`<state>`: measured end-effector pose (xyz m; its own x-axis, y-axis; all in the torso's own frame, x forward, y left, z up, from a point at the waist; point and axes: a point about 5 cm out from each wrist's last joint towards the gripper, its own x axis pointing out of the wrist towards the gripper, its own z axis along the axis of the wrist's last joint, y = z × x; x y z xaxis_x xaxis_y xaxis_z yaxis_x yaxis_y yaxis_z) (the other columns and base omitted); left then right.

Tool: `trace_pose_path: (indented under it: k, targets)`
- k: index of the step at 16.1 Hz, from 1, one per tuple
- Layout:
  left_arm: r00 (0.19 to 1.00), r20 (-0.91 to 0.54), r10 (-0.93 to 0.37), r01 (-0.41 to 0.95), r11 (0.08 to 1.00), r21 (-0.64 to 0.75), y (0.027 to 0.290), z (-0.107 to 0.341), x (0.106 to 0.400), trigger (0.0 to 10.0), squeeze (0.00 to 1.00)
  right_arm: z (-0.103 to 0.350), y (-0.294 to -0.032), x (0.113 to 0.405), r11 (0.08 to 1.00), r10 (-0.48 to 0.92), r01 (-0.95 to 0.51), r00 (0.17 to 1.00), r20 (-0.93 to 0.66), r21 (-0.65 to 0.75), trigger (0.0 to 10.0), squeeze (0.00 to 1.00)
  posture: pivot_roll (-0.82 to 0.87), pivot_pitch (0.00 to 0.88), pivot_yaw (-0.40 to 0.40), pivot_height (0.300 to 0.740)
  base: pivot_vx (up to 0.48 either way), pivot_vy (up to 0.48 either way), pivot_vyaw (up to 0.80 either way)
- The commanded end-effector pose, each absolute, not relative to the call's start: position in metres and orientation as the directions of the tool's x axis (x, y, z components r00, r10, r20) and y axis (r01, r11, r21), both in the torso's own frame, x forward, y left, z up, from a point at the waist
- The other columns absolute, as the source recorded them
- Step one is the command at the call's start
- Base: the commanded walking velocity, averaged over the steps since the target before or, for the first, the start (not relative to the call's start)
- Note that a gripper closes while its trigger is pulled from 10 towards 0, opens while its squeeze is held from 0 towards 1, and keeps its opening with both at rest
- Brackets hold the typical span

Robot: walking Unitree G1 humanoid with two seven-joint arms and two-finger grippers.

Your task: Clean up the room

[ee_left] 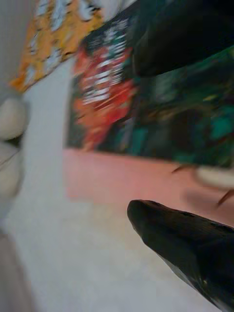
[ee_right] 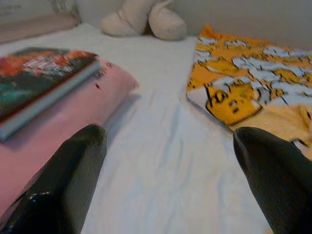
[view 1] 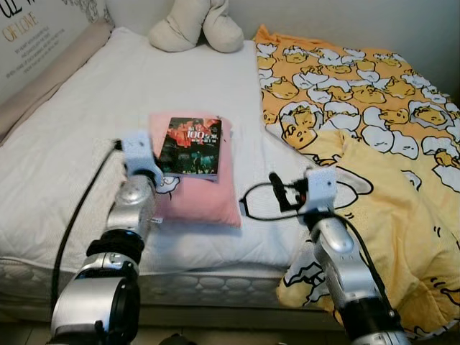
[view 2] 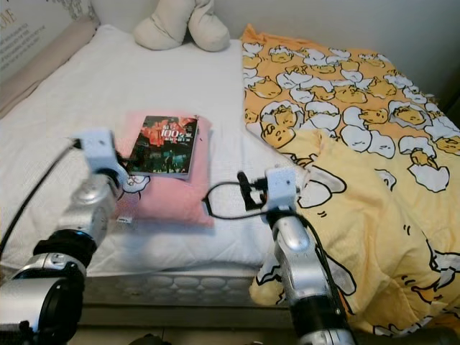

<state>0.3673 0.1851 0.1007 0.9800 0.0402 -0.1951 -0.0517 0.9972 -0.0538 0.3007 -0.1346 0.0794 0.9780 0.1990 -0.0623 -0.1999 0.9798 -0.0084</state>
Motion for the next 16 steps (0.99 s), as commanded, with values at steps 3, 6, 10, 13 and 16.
trace_pose_path:
  k: [3,6,10,13,16]
  targets:
    - [0.972,-0.218,0.091,-0.124,0.981,-0.146,0.201,0.103,0.371,10.0,0.00,0.086,-0.139,0.290,0.974,0.227,-0.228,0.973,-0.053,-0.017,10.0,0.00,-0.04,0.000,-0.054,0.740,0.000,0.000,0.00]
    - [0.969,-0.184,0.163,-0.193,0.968,-0.163,0.210,0.101,0.367,10.0,0.00,0.086,-0.143,0.273,0.962,0.269,-0.272,0.961,-0.070,-0.034,10.0,0.00,-0.09,0.013,-0.072,0.740,0.000,0.000,0.00]
    - [0.979,-0.172,0.107,-0.138,0.974,-0.180,0.200,0.098,0.367,10.0,0.00,0.084,-0.148,0.263,0.962,0.267,-0.271,0.959,-0.097,-0.035,10.0,0.00,-0.11,0.030,-0.078,0.740,0.000,0.000,0.00]
    - [0.986,-0.161,0.039,-0.052,0.996,-0.077,0.189,0.097,0.367,10.0,0.00,0.084,-0.151,0.259,0.964,0.259,-0.264,0.958,-0.124,-0.031,10.0,0.00,-0.10,0.037,-0.074,0.740,0.000,0.000,0.00]
    - [0.961,-0.278,-0.007,-0.007,0.999,-0.051,0.182,0.078,0.361,10.0,0.00,0.083,-0.153,0.258,0.966,0.249,-0.256,0.958,-0.139,-0.031,10.0,0.00,-0.10,0.036,-0.069,0.740,0.000,0.000,0.00]
